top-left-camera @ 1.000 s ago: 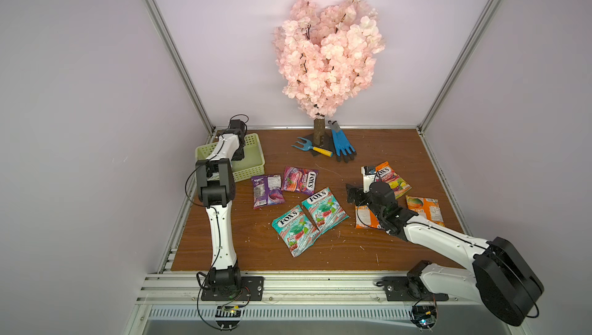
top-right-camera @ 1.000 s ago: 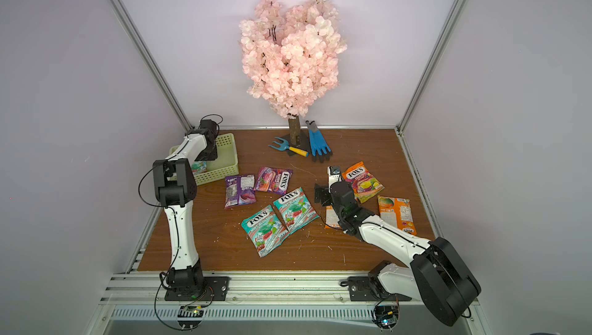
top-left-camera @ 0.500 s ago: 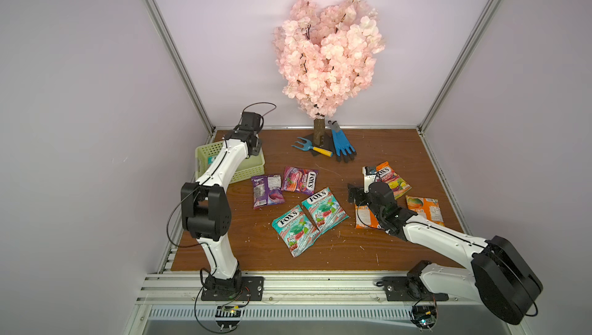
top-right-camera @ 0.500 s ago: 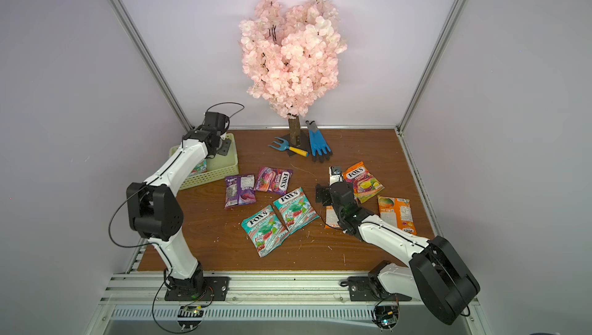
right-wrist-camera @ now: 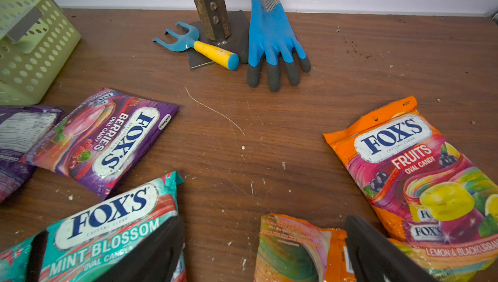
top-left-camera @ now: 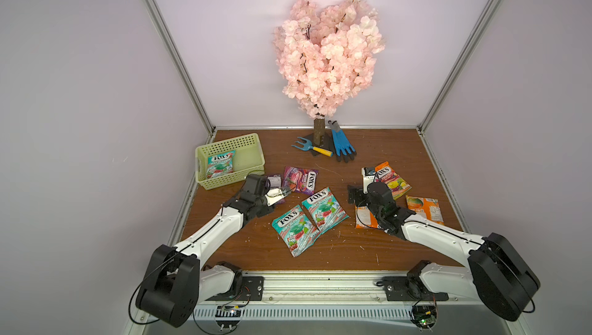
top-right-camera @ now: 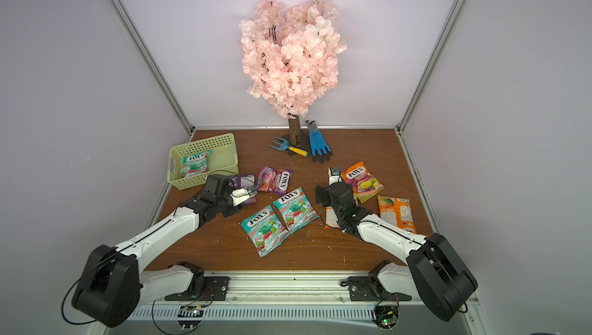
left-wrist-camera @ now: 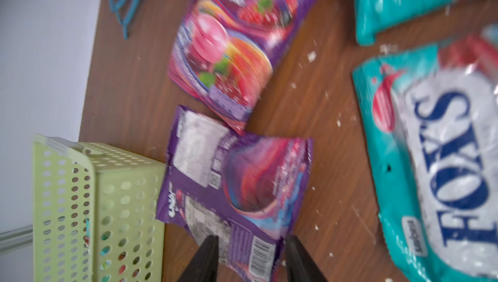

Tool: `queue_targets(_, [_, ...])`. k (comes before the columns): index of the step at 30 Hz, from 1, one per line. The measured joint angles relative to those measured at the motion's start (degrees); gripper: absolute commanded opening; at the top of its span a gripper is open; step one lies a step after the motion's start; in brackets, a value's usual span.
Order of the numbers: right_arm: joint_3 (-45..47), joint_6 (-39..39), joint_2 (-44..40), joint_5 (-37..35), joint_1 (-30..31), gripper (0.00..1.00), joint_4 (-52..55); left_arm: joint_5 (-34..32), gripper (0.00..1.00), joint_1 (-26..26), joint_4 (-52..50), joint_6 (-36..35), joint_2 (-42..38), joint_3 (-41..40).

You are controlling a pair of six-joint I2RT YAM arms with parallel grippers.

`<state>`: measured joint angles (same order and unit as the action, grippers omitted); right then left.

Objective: Put the candies in the basket
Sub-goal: Pick up the candy at the center of the board.

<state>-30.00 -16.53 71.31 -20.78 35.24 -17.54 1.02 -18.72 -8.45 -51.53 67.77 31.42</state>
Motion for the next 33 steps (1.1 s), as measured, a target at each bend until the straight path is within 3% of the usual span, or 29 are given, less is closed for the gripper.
queue_targets(3, [0.00,-0.02,0.00,0.00,0.00,0.99,0.00,-1.62,0.55,-0.22,5.07,-4.50,-2.21,-5.95])
queue_targets(6, [0.00,0.00,0.00,0.00,0.00,0.99,0.02,-3.19,0.56,-0.42,10.10,-8.00,-3.19,-8.85])
queue_targets(14, [0.00,0.00,0.00,-0.02,0.00,0.99,0.35,-6.23,0.57,-0.44,19.74,-12.83,-0.92,-11.02])
queue_targets(24, [0.00,0.02,0.00,-0.02,0.00,0.99,0.72,-6.78,0.58,-1.66,24.92,-14.80,3.67,-11.96])
queue_targets(28, [0.00,0.02,0.00,-0.02,0.00,0.99,0.74,-7.39,0.56,-1.92,27.39,-15.08,5.31,-13.00])
queue_targets(33, [0.00,0.02,-0.04,-0.04,0.00,0.99,0.98,-9.38,0.45,-2.29,31.82,-16.31,7.39,-13.81])
